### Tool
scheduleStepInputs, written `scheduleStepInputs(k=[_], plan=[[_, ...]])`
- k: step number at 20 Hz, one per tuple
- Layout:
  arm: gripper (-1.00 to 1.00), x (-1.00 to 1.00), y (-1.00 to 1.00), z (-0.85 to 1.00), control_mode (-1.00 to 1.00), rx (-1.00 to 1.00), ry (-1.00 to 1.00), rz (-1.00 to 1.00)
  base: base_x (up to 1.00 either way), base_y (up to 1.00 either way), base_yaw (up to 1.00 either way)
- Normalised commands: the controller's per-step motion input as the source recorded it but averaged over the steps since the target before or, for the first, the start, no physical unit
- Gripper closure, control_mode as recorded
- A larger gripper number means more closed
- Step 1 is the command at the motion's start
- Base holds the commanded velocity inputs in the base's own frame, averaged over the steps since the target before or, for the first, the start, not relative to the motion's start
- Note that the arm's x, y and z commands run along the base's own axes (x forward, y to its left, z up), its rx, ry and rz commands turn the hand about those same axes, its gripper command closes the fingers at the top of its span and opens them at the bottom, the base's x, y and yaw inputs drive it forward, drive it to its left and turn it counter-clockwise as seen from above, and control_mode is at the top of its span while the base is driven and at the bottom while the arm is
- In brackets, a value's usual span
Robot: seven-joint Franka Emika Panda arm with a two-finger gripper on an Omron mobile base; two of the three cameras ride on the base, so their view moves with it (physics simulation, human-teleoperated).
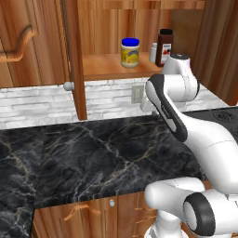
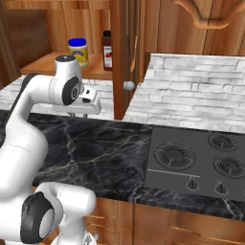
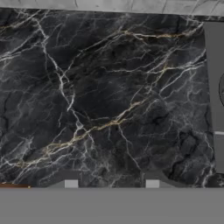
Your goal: Collect the paprika, mayonnaise, and shaker from the cabinet and place them next to the stove.
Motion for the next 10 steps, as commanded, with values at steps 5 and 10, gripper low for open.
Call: scheduleStepInputs(k=[5, 10], plan=[[-1.00, -0.29, 0.00, 0.00, -1.00, 0.00, -0.11, -0.02, 0.00, 0.00, 0.00], [-1.00, -0.18, -0.05, 0.16, -1.00, -0.04, -0.45, -0.09, 0.00, 0.00, 0.00]])
